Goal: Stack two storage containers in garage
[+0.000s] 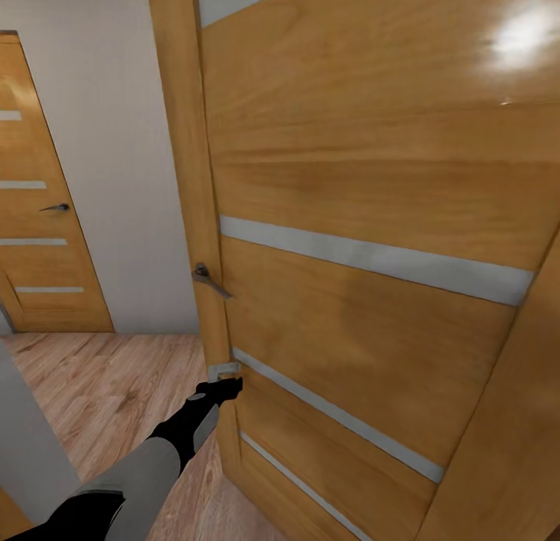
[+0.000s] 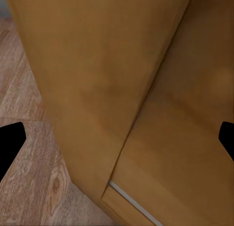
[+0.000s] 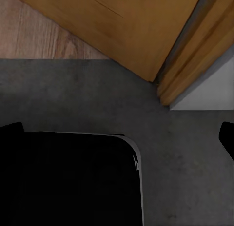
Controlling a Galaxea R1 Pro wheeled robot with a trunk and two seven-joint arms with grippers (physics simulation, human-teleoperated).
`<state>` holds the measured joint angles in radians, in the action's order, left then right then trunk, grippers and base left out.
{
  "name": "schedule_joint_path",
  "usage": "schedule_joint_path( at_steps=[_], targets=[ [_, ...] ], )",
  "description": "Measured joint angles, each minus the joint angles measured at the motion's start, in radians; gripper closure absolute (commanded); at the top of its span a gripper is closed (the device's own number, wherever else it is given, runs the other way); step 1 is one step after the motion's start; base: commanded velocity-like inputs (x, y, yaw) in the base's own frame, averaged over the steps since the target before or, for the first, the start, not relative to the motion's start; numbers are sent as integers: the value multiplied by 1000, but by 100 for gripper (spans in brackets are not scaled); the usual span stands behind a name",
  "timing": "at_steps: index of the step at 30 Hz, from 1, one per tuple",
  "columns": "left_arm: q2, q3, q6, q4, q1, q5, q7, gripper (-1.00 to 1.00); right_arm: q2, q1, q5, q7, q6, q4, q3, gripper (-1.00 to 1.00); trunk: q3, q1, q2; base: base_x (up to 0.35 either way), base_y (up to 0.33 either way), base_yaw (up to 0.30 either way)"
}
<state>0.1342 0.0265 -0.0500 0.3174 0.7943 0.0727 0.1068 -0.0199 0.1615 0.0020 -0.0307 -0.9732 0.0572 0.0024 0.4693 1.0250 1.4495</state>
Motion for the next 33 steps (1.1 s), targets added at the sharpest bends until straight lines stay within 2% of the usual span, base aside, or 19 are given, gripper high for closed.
schedule_joint_path(
  at_steps=[4, 12, 26, 33],
  targets=[
    [1, -2, 0, 0, 0, 2, -1, -100, 0, 0, 0, 0, -1, 0, 1, -100, 0, 0, 0, 107, 0, 0],
    [2, -3, 0, -1, 0, 2, -1, -100, 0, 0, 0, 0, -1, 0, 1, -100, 0, -1, 0, 289, 0, 0],
    [2, -3, 1, 0, 0, 2, -1, -100, 0, 0, 0, 0, -2, 0, 1, -100, 0, 0, 0, 37, 0, 0],
    [2, -3, 0, -1, 0, 2, -1, -100, 0, 0, 0, 0, -2, 0, 0, -100, 0, -1, 0, 271, 0, 0]
  ],
)
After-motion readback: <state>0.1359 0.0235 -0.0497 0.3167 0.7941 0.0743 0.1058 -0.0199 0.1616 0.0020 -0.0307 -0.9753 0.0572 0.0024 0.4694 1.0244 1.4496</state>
